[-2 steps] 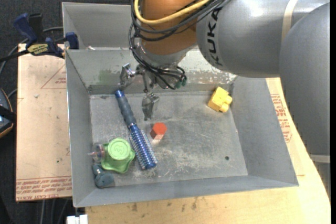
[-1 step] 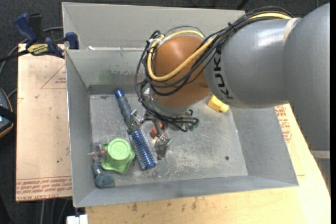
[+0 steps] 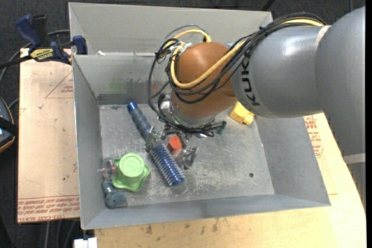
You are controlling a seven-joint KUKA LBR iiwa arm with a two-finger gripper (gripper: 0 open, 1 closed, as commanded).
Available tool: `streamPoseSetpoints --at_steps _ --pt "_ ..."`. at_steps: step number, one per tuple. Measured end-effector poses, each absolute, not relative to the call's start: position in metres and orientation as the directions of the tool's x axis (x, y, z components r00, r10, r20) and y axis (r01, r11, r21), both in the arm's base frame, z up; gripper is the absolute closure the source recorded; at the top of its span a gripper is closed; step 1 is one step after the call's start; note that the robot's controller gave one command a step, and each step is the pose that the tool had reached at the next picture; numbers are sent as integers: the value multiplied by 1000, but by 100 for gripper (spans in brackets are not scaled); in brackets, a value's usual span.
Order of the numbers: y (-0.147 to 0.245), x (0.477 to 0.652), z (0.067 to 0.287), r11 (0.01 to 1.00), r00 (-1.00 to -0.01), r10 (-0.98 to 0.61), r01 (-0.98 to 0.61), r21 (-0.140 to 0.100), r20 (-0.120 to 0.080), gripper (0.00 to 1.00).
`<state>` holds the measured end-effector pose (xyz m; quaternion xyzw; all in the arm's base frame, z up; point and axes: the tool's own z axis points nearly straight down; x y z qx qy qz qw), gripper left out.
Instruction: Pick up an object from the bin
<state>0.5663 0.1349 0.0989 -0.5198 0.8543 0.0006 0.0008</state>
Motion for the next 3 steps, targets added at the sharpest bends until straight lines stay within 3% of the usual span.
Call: streamPoseSetpoints --at_steps 1,2,3 --pt "145 566 84 431 -431 -902 -902 2 -2 0" --pt "145 566 85 432 -432 -902 -902 1 -4 100" --pt "146 569 216 439 -439 -898 -898 -6 -7 100"
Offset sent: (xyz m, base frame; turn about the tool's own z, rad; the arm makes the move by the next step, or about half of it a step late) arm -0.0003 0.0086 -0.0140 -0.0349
